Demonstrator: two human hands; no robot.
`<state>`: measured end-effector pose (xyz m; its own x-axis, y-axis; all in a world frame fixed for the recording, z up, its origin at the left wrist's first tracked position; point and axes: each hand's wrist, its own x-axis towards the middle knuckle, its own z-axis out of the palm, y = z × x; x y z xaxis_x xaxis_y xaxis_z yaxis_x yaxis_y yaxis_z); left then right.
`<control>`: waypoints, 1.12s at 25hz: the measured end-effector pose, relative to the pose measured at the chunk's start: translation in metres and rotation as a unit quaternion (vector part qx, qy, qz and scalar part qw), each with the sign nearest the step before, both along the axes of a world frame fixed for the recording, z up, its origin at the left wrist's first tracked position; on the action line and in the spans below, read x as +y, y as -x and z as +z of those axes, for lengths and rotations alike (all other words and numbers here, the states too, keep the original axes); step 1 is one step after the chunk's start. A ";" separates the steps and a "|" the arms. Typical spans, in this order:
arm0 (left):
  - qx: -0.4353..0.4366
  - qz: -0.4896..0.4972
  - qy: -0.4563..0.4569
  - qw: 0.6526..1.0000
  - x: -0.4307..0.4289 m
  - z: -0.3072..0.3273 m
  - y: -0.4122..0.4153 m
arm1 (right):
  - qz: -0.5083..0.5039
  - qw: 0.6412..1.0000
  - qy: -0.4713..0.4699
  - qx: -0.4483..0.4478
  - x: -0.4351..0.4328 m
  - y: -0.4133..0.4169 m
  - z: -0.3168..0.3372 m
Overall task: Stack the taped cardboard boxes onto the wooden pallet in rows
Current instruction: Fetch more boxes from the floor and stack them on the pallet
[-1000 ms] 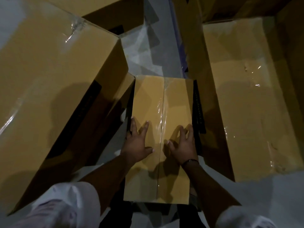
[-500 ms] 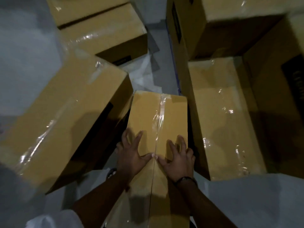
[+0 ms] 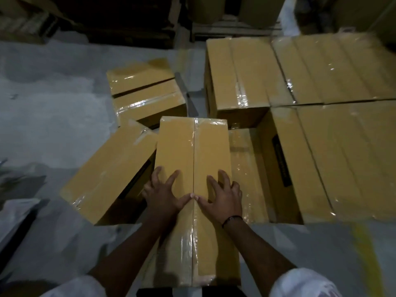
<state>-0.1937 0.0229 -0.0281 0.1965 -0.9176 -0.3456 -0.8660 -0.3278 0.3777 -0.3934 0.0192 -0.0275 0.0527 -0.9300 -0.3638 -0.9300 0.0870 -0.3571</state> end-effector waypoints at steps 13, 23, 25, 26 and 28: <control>0.113 -0.053 0.018 0.992 -0.025 0.105 0.135 | -0.058 0.993 0.034 0.093 -0.006 0.139 0.113; 0.104 -0.055 -0.041 0.992 -0.057 0.074 0.159 | -0.047 0.992 0.010 0.114 -0.057 0.156 0.098; 0.096 -0.050 -0.044 0.993 -0.065 0.060 0.167 | -0.034 0.994 -0.009 0.107 -0.071 0.165 0.084; 0.093 -0.053 -0.048 0.993 -0.071 0.051 0.170 | -0.031 0.994 -0.018 0.103 -0.078 0.171 0.075; 0.081 -0.068 -0.058 0.993 -0.079 0.033 0.179 | -0.028 0.995 -0.036 0.089 -0.090 0.183 0.053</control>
<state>-0.3729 -0.0564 0.0049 0.0074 -0.8840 -0.4674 -0.8358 -0.2621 0.4825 -0.5760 -0.0703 0.0259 -0.0703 -0.9007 -0.4288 -0.9708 0.1606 -0.1782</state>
